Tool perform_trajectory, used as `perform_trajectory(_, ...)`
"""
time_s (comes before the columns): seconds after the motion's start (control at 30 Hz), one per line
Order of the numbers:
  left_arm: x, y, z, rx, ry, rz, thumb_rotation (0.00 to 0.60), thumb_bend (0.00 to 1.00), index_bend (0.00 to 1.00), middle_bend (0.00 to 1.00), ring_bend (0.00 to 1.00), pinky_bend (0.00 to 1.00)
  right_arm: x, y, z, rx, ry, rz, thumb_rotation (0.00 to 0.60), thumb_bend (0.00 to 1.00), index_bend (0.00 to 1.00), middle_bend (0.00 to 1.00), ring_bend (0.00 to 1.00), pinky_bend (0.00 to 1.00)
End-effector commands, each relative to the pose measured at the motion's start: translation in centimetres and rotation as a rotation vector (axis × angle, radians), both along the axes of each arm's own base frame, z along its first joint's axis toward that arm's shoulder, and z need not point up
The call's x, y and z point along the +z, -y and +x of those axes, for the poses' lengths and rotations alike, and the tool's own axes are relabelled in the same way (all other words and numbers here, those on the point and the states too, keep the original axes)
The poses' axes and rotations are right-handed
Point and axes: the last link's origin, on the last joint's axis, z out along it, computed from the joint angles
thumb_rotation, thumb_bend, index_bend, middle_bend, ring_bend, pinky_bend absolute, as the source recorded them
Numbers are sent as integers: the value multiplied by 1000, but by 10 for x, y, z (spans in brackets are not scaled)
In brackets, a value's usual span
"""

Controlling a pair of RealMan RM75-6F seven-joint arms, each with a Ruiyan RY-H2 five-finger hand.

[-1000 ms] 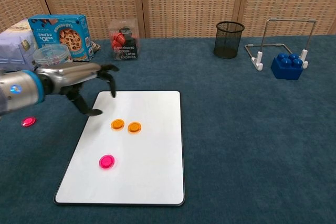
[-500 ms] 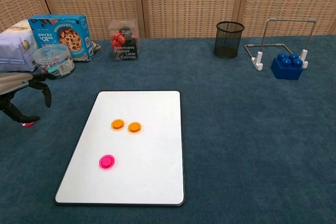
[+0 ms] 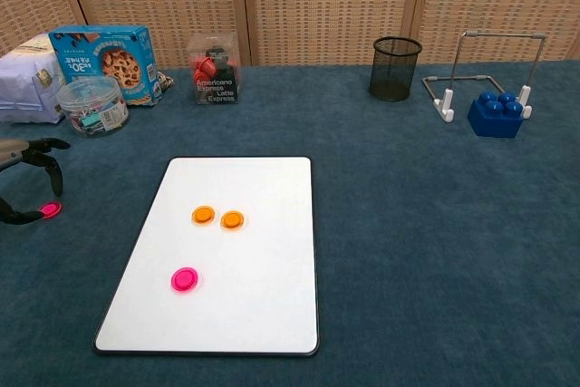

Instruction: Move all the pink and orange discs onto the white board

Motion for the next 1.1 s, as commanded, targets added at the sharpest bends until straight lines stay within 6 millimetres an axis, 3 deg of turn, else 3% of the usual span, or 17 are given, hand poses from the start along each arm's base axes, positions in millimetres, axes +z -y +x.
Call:
perform_trajectory(0.03, -1, -1, -2, 8, -2, 0, 600, 335, 430, 0, 0, 0, 0, 0, 0, 0, 0, 0, 600, 0, 0, 0, 0, 0)
perform_trajectory(1.1, -11, 1, -3, 17, 1, -21, 600, 337, 460, 0, 0, 0, 0, 0, 0, -3, 4, 4, 600, 0, 0, 0, 0, 0)
